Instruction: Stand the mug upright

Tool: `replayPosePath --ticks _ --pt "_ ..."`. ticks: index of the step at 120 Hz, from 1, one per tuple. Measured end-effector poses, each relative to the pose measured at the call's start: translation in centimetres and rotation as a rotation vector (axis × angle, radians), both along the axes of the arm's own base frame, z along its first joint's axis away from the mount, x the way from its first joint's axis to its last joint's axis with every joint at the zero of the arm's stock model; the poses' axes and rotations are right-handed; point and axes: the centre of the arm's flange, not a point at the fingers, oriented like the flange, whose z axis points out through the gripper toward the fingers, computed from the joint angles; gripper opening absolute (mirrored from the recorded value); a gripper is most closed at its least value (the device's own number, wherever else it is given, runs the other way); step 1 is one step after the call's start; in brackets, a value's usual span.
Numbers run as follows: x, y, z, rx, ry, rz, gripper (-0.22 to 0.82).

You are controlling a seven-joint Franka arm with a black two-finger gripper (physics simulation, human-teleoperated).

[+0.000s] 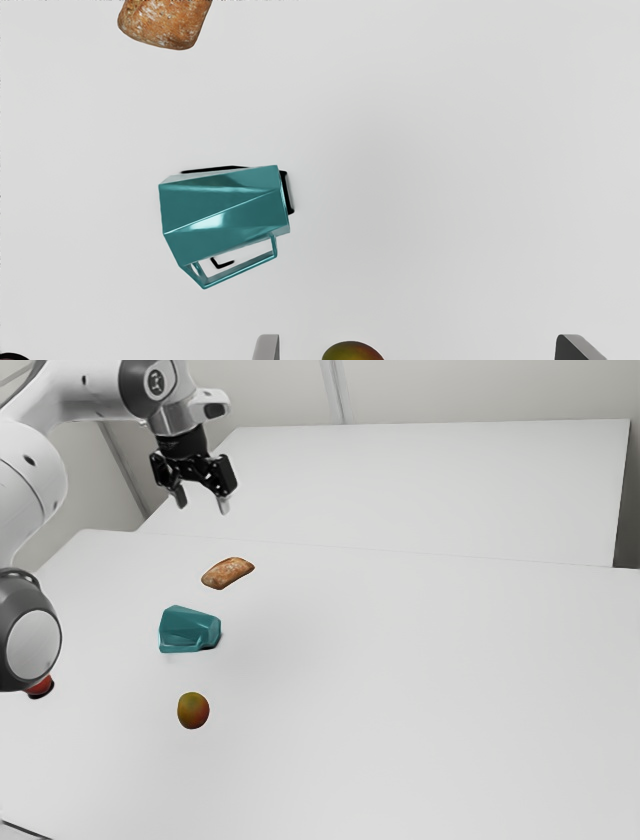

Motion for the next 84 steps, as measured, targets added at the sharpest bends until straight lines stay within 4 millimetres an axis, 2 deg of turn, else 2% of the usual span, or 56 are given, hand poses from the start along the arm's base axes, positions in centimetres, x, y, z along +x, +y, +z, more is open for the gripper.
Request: replayPosePath --ticks 20,27,32,49,70,84 --pt "-0.8 0.7 0.8 -0.001 -0.004 -0.001 0.60" --pt "-1.5 1.2 0.5 -0.002 0.008 0.003 0.60" --pt "-1.9 1.7 -0.6 0.000 0.030 0.010 0.60" --pt "-4.9 5.5 -3.1 -0.038 0.083 0.078 0.60" --pt "-9.0 12.2 -7.4 -0.189 0.116 0.199 0.60" --pt "-10.6 15.0 -9.4 -0.272 0.101 0.232 0.60"
